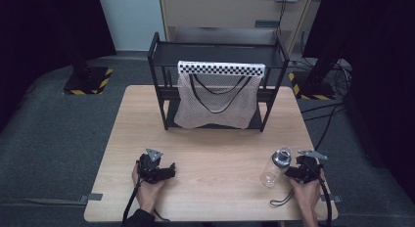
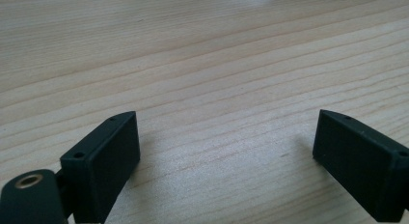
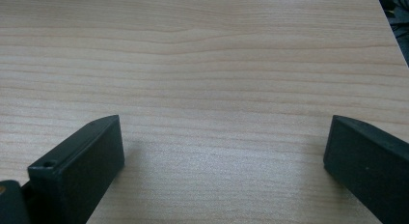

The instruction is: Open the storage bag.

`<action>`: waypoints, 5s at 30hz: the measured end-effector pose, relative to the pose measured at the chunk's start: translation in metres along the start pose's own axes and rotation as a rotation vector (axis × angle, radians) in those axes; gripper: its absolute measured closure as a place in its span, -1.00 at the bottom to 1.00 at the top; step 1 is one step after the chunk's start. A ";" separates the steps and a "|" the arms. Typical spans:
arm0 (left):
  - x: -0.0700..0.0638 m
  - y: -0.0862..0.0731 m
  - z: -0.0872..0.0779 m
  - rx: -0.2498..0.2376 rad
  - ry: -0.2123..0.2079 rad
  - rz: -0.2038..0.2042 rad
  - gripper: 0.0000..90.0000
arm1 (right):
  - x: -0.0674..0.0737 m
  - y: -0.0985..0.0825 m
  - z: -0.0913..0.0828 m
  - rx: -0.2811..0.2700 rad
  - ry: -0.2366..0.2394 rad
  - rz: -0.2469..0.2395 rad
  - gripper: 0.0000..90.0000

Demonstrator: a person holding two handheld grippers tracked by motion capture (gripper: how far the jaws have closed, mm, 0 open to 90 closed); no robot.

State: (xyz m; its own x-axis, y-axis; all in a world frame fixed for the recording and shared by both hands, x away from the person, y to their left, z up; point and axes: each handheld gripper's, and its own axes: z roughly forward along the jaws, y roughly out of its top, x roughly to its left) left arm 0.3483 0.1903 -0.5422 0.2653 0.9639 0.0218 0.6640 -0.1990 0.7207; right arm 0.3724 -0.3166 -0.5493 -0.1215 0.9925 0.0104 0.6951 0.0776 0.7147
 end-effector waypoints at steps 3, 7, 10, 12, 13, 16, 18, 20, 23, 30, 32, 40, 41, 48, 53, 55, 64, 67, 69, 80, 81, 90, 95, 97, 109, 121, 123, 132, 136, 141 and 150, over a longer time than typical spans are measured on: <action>-0.002 0.001 -0.004 -0.023 0.002 0.010 -0.81 | 0.000 0.000 0.000 0.000 0.000 0.001 -0.99; -0.002 0.003 -0.009 -0.058 -0.005 0.013 -0.79 | 0.000 0.000 0.000 0.000 0.000 0.001 -0.99; -0.003 0.006 -0.014 -0.079 -0.011 0.013 -0.78 | 0.000 0.000 0.000 0.001 0.000 0.001 -0.99; -0.004 0.008 -0.018 -0.096 -0.014 0.018 -0.78 | 0.000 0.000 0.000 0.001 0.000 0.001 -0.99; -0.004 0.009 -0.020 -0.098 -0.014 0.015 -0.78 | 0.000 0.000 0.000 0.001 0.000 0.001 -0.99; -0.004 0.010 -0.023 -0.110 -0.018 0.018 -0.78 | 0.000 0.000 0.000 0.001 0.000 0.001 -0.99; -0.004 0.011 -0.026 -0.119 -0.019 0.019 -0.78 | 0.000 0.000 0.000 0.001 0.000 0.001 -0.99; -0.004 0.012 -0.030 -0.122 -0.011 0.028 -0.78 | 0.000 0.000 0.000 0.000 0.000 0.001 -0.99; -0.002 0.014 -0.035 -0.142 -0.009 0.025 -0.78 | 0.000 0.000 0.000 0.000 0.000 0.001 -0.99; 0.001 0.024 -0.047 -0.196 -0.011 0.029 -0.77 | 0.000 0.000 0.000 0.001 0.000 0.001 -0.99; 0.001 0.026 -0.048 -0.200 -0.009 0.032 -0.77 | 0.000 0.000 0.000 0.000 0.000 0.001 -0.99; -0.003 0.036 -0.052 -0.212 -0.008 0.061 -0.77 | 0.000 0.000 0.000 0.000 0.000 0.001 -0.99; -0.004 0.039 -0.053 -0.217 -0.006 0.067 -0.77 | 0.000 0.000 0.000 0.001 0.000 0.001 -0.99; -0.007 0.052 -0.058 -0.229 0.005 0.104 -0.77 | 0.000 0.000 0.000 0.000 0.000 0.001 -0.99; -0.011 0.068 -0.063 -0.246 0.028 0.150 -0.76 | 0.000 0.000 0.000 0.001 0.000 0.001 -0.99; -0.012 0.073 -0.065 -0.253 0.041 0.165 -0.76 | 0.000 0.000 0.000 0.001 0.000 0.001 -0.99; -0.023 0.097 -0.069 -0.281 0.056 0.224 -0.74 | 0.000 0.000 0.000 0.000 0.000 0.000 -0.99; -0.029 0.107 -0.072 -0.292 0.063 0.267 -0.71 | 0.000 0.000 0.000 0.001 0.000 0.001 -0.99; -0.035 0.113 -0.073 -0.302 0.065 0.298 -0.70 | 0.000 0.000 0.000 0.001 0.000 0.001 -0.99; -0.053 0.134 -0.074 -0.337 0.083 0.402 -0.67 | 0.000 0.000 0.000 0.000 0.000 0.001 -0.99; -0.054 0.135 -0.073 -0.336 0.083 0.409 -0.66 | 0.000 0.000 0.000 0.000 0.000 0.000 -0.99; -0.064 0.146 -0.072 -0.345 0.103 0.462 -0.66 | 0.000 0.000 0.000 0.001 0.000 0.001 -0.99; -0.071 0.153 -0.073 -0.346 0.112 0.503 -0.62 | 0.000 0.000 0.000 0.001 0.000 0.002 -0.99; -0.073 0.155 -0.073 -0.348 0.116 0.518 -0.62 | 0.000 0.000 0.000 0.001 0.000 0.001 -0.99; -0.089 0.166 -0.071 -0.350 0.158 0.619 -0.60 | 0.000 0.000 0.000 0.000 0.000 0.001 -0.99; -0.109 0.178 -0.067 -0.356 0.166 0.703 -0.58 | 0.000 0.000 0.000 0.001 0.000 0.001 -0.99; -0.112 0.179 -0.066 -0.353 0.171 0.723 -0.58 | 0.000 0.000 0.000 0.001 0.000 0.001 -0.99; -0.128 0.184 -0.054 -0.341 0.168 0.791 -0.56 | 0.000 0.000 0.000 0.000 0.000 0.000 -0.99; -0.136 0.185 -0.046 -0.329 0.170 0.821 -0.53 | 0.000 0.000 0.000 0.000 0.000 0.001 -0.99; -0.142 0.187 -0.037 -0.309 0.169 0.839 -0.50 | 0.000 0.000 0.000 0.001 0.000 0.001 -0.99; -0.148 0.191 -0.025 -0.303 0.157 0.845 -0.43 | 0.000 0.000 0.000 0.001 0.000 0.000 -0.99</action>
State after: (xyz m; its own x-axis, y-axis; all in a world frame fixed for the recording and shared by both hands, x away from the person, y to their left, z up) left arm 0.4185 0.0140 -0.3902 0.4677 0.5351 0.7035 0.0737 -0.8167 0.5723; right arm 0.3724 -0.3165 -0.5493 -0.1215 0.9925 0.0107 0.6957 0.0774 0.7142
